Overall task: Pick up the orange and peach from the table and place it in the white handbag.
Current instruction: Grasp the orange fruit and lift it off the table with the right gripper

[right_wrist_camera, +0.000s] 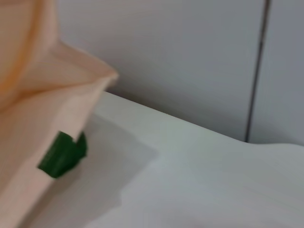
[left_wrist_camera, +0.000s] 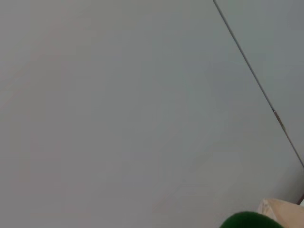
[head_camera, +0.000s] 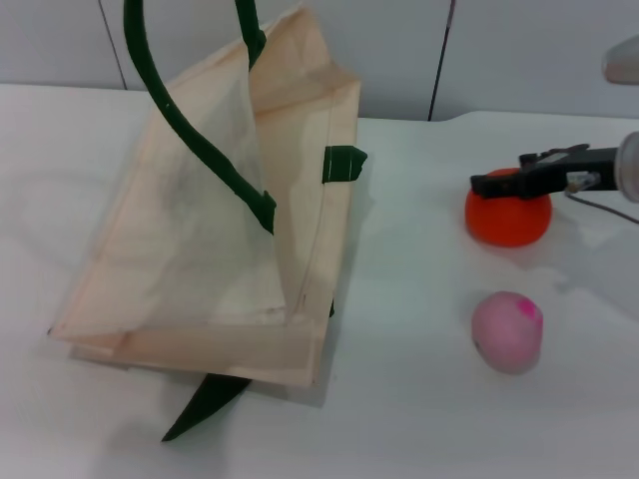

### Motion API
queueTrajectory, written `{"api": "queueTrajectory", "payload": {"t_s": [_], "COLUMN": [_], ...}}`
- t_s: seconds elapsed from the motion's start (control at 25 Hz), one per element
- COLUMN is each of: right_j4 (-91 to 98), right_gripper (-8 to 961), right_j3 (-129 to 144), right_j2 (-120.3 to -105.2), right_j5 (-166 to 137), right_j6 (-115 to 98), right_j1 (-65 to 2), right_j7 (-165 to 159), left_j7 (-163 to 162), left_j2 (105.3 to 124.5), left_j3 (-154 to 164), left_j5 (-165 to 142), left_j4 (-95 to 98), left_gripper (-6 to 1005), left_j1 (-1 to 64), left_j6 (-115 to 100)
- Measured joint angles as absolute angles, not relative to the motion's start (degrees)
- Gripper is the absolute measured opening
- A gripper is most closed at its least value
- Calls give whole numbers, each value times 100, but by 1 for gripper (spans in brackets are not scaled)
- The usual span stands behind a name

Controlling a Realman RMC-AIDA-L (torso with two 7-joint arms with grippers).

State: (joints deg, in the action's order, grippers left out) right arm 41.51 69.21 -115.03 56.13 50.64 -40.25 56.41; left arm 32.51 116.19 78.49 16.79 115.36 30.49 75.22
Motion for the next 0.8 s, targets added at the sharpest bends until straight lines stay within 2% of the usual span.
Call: {"api": "queueTrajectory", "payload": {"t_s": [0.16, 0.44, 0.8], "right_j4": [4223, 4245, 4137], "right_gripper": [890, 886, 885], "right_j3": [6541, 6357, 6344], "right_j2": [-11528, -11497, -11576], "right_j5": [5283, 5178, 5104], "right_j6": [5106, 5124, 5155], "right_j1": [-4035, -4033, -4054], "right_j7": [5632, 5629, 5621], "left_j7": [3251, 3252, 3252], "left_j2": [11619, 11612, 11610], "left_j3": [7849, 7849, 7841], "left_j5": [1677, 1669, 1597], "left_j4": [11539, 11544, 11557], "left_gripper": [122, 122, 122], "left_j1": [3046, 3053, 3056], "left_j6": [7525, 7530, 7562]}}
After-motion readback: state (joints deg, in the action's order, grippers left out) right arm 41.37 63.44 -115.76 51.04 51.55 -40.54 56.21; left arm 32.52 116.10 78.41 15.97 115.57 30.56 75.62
